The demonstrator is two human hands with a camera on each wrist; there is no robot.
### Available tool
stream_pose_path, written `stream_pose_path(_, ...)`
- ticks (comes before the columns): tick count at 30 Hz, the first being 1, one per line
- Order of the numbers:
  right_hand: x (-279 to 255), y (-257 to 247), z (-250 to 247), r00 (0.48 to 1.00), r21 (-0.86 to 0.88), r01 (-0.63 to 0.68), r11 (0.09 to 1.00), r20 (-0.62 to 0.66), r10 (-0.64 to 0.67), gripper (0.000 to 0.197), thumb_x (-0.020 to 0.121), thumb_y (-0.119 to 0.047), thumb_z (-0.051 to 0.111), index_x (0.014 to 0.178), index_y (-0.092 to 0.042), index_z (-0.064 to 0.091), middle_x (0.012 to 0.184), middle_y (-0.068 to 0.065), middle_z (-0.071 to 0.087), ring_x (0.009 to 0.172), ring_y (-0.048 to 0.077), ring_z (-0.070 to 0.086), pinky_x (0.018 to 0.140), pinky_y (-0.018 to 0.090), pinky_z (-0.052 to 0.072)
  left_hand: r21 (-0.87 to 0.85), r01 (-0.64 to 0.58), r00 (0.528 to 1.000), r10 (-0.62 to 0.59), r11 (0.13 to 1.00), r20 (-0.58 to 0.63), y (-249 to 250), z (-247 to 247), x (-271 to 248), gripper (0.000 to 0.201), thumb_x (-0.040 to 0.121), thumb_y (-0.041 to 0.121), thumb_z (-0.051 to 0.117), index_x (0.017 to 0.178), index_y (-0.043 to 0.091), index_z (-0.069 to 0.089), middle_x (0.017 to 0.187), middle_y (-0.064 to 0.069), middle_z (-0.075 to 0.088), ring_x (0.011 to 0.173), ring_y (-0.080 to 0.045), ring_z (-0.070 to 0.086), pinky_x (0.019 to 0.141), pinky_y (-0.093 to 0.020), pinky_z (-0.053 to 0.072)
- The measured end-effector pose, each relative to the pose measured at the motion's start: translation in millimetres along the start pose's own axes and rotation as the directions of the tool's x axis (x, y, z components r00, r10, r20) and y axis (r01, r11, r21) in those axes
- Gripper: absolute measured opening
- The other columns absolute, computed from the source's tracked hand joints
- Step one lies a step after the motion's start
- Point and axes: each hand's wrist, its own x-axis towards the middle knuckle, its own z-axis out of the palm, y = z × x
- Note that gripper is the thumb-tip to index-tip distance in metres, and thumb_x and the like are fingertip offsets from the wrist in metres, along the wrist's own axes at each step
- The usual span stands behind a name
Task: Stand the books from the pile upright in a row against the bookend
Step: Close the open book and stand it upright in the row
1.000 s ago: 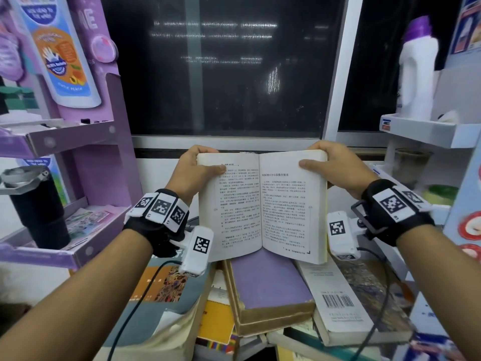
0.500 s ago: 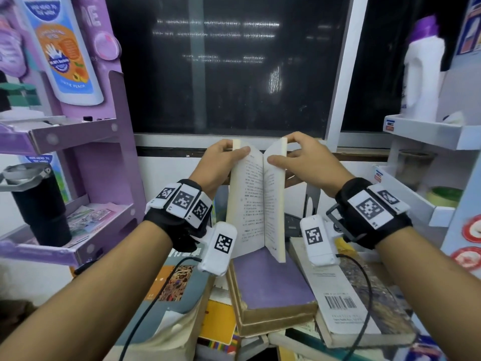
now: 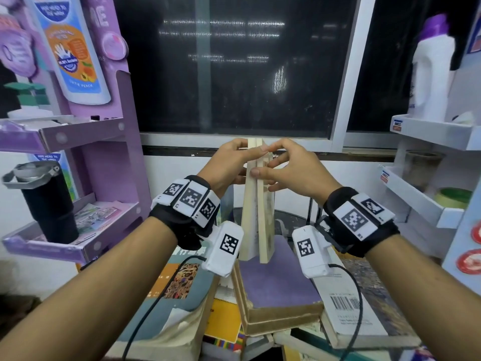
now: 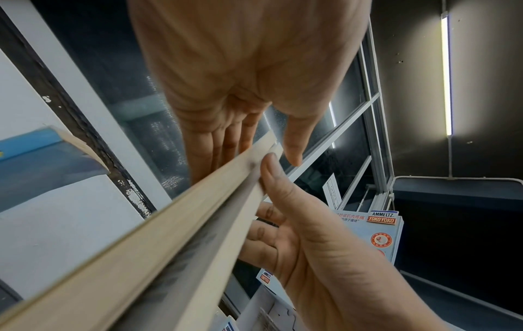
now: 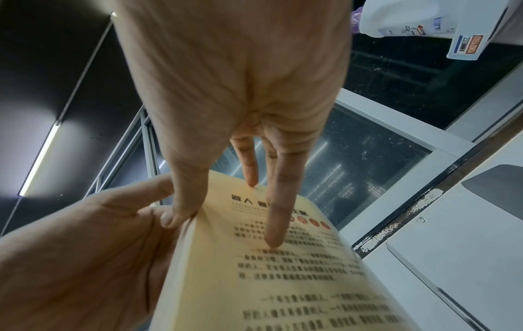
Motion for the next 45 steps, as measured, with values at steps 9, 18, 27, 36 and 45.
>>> stream_pose_path(9, -1.2, 16.0, -1.5, 0.995, -0.071, 0.044, 0.997, 0.091, -0.037, 0.078, 0.064, -0.032, 0.088, 0.130, -0.034, 0.046, 0.114, -0.003, 0.056, 0.085, 0.012, 0.069, 0.082, 0.033, 0.058, 0.063, -0.053, 0.994, 0.059, 0.997, -0.092, -8.4, -2.0, 1.3, 0.025, 0.095, 0.016, 0.055, 0.118, 0.006, 0.057, 0.107, -0.009, 0.068, 0.087, -0.021, 0.068, 0.062, -0.026, 0.057)
stream_pose_path(18, 7.9, 33.7, -1.1, 0.992, -0.169, 0.072, 0.983, -0.092, -0.088, 0.071, 0.070, -0.029, 0.085, 0.130, -0.028, 0.047, 0.124, 0.000, 0.048, 0.102, 0.015, 0.055, 0.078, 0.018, 0.044, -0.040, -0.078, 0.964, 0.065, 0.996, -0.258, -26.0, -13.1, -4.0, 0.017, 0.101, 0.016, 0.042, 0.107, 0.007, 0.054, 0.087, -0.004, 0.068, 0.064, -0.010, 0.067, 0.054, -0.023, 0.054)
stream_pose_path(27, 12.0, 45.6, 4.0, 0.996, 0.045, -0.057, 0.997, 0.075, 0.053, 0.068, 0.076, -0.029, 0.080, 0.133, -0.030, 0.043, 0.126, -0.003, 0.058, 0.107, 0.020, 0.064, 0.083, 0.039, 0.059, -0.238, -0.174, 0.943, 0.092, 0.956, -0.318, -46.7, -32.6, -7.1, 0.027, 0.099, 0.010, 0.037, 0.115, 0.005, 0.058, 0.081, -0.009, 0.066, 0.061, -0.016, 0.064, 0.055, -0.024, 0.054)
stream_pose_path(36, 11.0, 20.3, -11.9, 0.963, 0.086, -0.033, 0.996, 0.270, 0.009, 0.049, 0.078, -0.010, 0.078, 0.121, -0.020, 0.057, 0.109, 0.001, 0.069, 0.095, 0.019, 0.070, 0.067, 0.044, 0.062, -0.259, -0.158, 0.980, 0.119, 0.953, -0.159, -54.9, -46.7, 8.3, 0.026, 0.097, 0.016, 0.038, 0.104, 0.013, 0.063, 0.090, -0.012, 0.066, 0.081, -0.027, 0.063, 0.072, -0.036, 0.052)
stream_pose_path(45, 16.3, 12.6, -4.9, 0.967, 0.002, 0.060, 0.998, 0.250, -0.059, 0.050, 0.079, -0.007, 0.077, 0.124, -0.020, 0.058, 0.107, 0.000, 0.069, 0.087, 0.017, 0.072, 0.059, 0.042, 0.061, -0.066, -0.095, 0.988, 0.086, 0.993, -0.128, -55.9, -50.0, 33.7, 0.031, 0.101, 0.018, 0.035, 0.108, 0.015, 0.064, 0.097, -0.011, 0.066, 0.089, -0.023, 0.062, 0.086, -0.040, 0.049)
